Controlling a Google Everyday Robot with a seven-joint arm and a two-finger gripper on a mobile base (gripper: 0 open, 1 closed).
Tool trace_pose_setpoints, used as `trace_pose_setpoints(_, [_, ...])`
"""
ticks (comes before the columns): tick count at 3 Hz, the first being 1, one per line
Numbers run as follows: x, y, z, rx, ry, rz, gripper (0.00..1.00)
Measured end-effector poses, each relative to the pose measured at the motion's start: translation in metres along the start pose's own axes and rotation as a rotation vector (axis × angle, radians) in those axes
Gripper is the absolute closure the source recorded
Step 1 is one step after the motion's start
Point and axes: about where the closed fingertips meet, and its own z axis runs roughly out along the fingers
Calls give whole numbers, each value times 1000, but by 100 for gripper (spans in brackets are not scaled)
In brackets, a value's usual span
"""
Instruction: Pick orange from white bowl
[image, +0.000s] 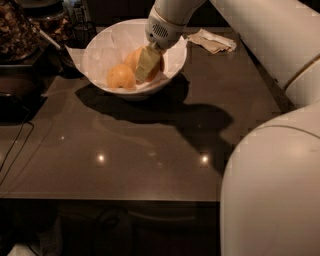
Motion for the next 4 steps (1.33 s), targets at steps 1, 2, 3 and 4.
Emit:
trace_pose_setpoints(1, [-2,0,2,11,6,-1,100])
trace_pose_setpoints(2, [-5,18,-12,28,-20,4,100])
trace_pose_setpoints(3, [-7,51,-28,25,-70,-17,100])
trace_pose_setpoints(4, [-12,81,-42,30,-109,-55,100])
